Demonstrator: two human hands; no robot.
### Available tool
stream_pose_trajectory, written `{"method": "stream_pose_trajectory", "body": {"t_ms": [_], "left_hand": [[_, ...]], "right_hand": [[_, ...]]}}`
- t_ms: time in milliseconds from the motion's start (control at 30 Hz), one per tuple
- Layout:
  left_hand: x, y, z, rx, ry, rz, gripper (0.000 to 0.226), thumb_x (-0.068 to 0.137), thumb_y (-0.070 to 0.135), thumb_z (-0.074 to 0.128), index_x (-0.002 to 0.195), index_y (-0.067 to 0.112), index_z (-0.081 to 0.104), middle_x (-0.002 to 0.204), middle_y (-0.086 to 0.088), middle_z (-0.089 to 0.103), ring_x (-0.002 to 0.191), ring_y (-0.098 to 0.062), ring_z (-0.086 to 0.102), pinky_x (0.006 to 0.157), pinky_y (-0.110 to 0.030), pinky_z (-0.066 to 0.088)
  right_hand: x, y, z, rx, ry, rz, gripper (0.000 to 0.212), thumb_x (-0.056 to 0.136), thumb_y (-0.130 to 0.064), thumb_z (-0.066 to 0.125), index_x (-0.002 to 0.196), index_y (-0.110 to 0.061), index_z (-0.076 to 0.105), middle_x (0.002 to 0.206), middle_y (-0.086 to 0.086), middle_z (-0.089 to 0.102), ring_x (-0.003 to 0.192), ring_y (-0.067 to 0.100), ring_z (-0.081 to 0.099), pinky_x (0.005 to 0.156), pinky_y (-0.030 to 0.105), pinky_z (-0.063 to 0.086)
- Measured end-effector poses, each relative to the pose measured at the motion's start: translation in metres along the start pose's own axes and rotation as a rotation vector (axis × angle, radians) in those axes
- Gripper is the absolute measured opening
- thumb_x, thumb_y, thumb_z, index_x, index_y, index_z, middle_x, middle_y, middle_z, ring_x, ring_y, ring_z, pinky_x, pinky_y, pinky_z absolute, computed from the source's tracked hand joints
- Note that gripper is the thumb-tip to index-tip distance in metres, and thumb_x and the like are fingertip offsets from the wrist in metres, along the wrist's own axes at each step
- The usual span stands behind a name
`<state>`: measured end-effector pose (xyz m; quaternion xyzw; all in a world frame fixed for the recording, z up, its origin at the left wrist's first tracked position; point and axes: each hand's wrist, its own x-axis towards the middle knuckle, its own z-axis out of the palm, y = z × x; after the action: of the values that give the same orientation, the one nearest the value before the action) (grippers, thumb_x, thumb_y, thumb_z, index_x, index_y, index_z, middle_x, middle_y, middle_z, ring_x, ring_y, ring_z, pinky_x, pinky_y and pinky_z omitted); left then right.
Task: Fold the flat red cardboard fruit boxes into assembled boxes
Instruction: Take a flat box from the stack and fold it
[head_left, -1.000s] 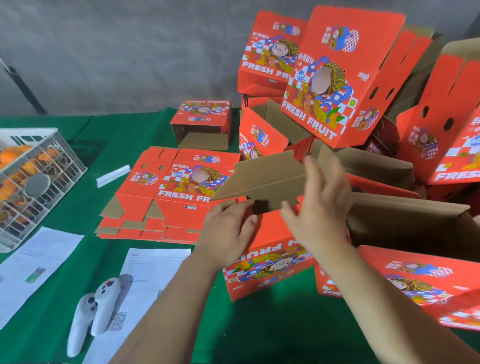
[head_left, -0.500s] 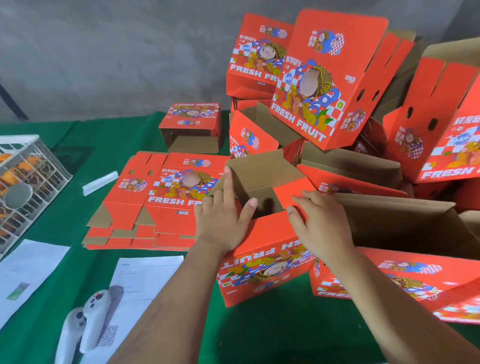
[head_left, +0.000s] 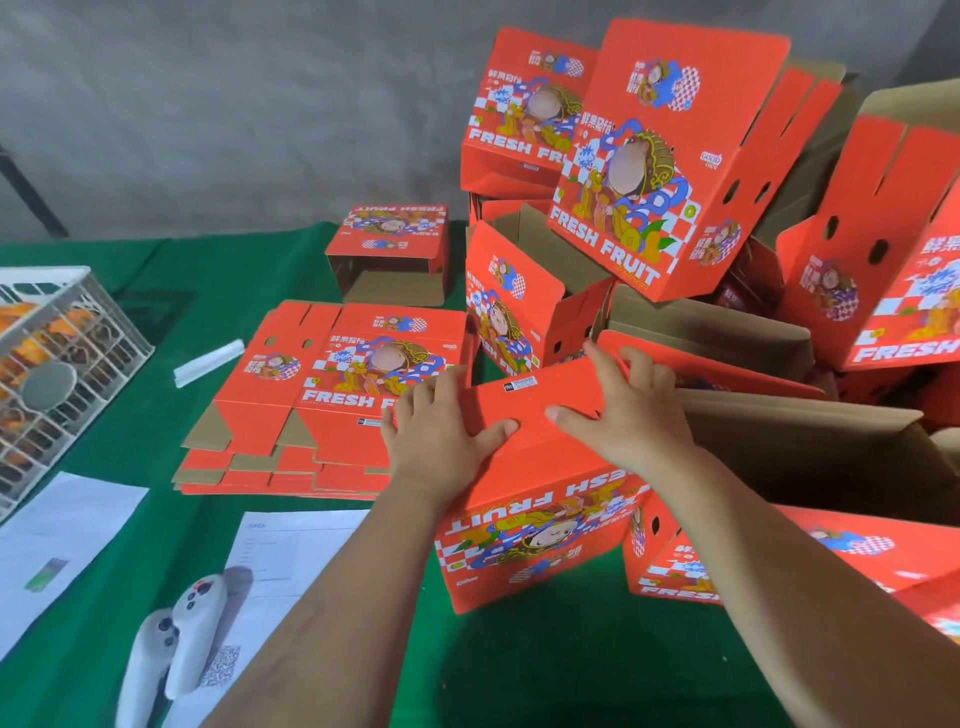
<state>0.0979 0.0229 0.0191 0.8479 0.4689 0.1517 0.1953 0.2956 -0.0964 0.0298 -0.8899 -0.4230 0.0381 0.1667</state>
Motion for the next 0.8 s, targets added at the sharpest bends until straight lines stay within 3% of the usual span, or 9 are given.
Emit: {"method": "stream_pose_trajectory", "body": {"t_ms": [100, 233, 367, 433, 500, 567, 633, 667, 800], "left_hand": [[0.003, 0.008, 0.002, 0.157, -0.105, -0.056, 0.094, 0.081, 0.083, 0.058, 0.158, 0.04, 0.025, 0.157, -0.003, 0.036, 0.149, -0.034, 0.025, 0.119, -0.064, 0.023], [0.008, 0.014, 0.003, 0.216, -0.138, -0.094, 0.087, 0.084, 0.078, 0.061, 0.154, 0.039, 0.027, 0.152, -0.004, 0.036, 0.146, -0.034, 0.024, 0.112, -0.064, 0.036], [0.011, 0.007, 0.002, 0.177, -0.114, -0.044, 0.082, 0.086, 0.078, 0.058, 0.153, 0.038, 0.031, 0.148, -0.004, 0.039, 0.143, -0.033, 0.027, 0.105, -0.056, 0.045], [0.011, 0.003, 0.002, 0.065, -0.037, -0.033, 0.073, 0.089, 0.074, 0.056, 0.151, 0.038, 0.039, 0.146, -0.003, 0.044, 0.141, -0.032, 0.031, 0.108, -0.055, 0.039], [0.011, -0.003, 0.004, -0.038, 0.086, -0.173, 0.066, 0.09, 0.071, 0.056, 0.146, 0.038, 0.046, 0.145, -0.004, 0.047, 0.139, -0.035, 0.039, 0.114, -0.063, 0.027], [0.012, -0.01, 0.006, -0.234, 0.101, -0.34, 0.06, 0.089, 0.07, 0.059, 0.136, 0.032, 0.053, 0.136, -0.007, 0.051, 0.132, -0.035, 0.049, 0.114, -0.062, 0.03], [0.014, -0.016, 0.007, -0.451, 0.069, -0.355, 0.051, 0.093, 0.064, 0.06, 0.118, 0.019, 0.058, 0.114, -0.007, 0.061, 0.115, -0.034, 0.06, 0.1, -0.045, 0.044], [0.014, -0.017, 0.007, -0.532, 0.067, -0.343, 0.049, 0.097, 0.06, 0.059, 0.112, 0.014, 0.058, 0.102, -0.006, 0.063, 0.106, -0.033, 0.062, 0.089, -0.038, 0.044], [0.006, -0.011, 0.003, -0.828, 0.173, -0.4, 0.043, 0.107, 0.047, 0.049, 0.099, 0.007, 0.062, 0.082, 0.001, 0.062, 0.09, -0.024, 0.059, 0.072, -0.032, 0.041]], "right_hand": [[0.005, 0.001, 0.002, -0.056, -0.087, 0.045, 0.105, 0.074, -0.088, 0.06, 0.16, -0.042, 0.022, 0.158, 0.015, 0.028, 0.144, 0.041, 0.032, 0.119, 0.053, 0.03], [0.008, -0.011, 0.009, -0.15, -0.119, 0.143, 0.11, 0.074, -0.091, 0.056, 0.16, -0.043, 0.008, 0.153, 0.014, 0.031, 0.143, 0.041, 0.036, 0.112, 0.052, 0.036], [0.012, -0.014, 0.009, -0.136, -0.121, 0.145, 0.107, 0.078, -0.092, 0.048, 0.161, -0.042, 0.005, 0.152, 0.014, 0.03, 0.142, 0.039, 0.034, 0.11, 0.053, 0.037], [0.009, -0.01, 0.01, -0.113, -0.088, 0.125, 0.1, 0.081, -0.092, 0.041, 0.161, -0.042, 0.009, 0.152, 0.013, 0.033, 0.142, 0.038, 0.035, 0.109, 0.052, 0.038], [0.005, -0.006, 0.01, -0.094, -0.058, 0.116, 0.1, 0.08, -0.09, 0.043, 0.161, -0.041, 0.013, 0.151, 0.011, 0.036, 0.141, 0.036, 0.037, 0.109, 0.05, 0.039], [0.001, -0.005, 0.011, -0.074, -0.038, 0.118, 0.103, 0.076, -0.091, 0.045, 0.161, -0.041, 0.015, 0.15, 0.009, 0.037, 0.142, 0.035, 0.037, 0.11, 0.048, 0.039], [-0.003, -0.006, 0.01, -0.055, -0.028, 0.113, 0.104, 0.076, -0.092, 0.044, 0.161, -0.041, 0.015, 0.15, 0.009, 0.037, 0.143, 0.034, 0.037, 0.11, 0.048, 0.039], [-0.004, -0.007, 0.009, -0.045, -0.024, 0.111, 0.103, 0.076, -0.092, 0.043, 0.161, -0.041, 0.014, 0.151, 0.009, 0.038, 0.143, 0.034, 0.038, 0.11, 0.048, 0.04], [-0.013, -0.002, 0.005, 0.011, 0.003, 0.133, 0.091, 0.086, -0.087, 0.033, 0.16, -0.037, 0.015, 0.155, 0.008, 0.038, 0.142, 0.034, 0.041, 0.105, 0.048, 0.043]]}}
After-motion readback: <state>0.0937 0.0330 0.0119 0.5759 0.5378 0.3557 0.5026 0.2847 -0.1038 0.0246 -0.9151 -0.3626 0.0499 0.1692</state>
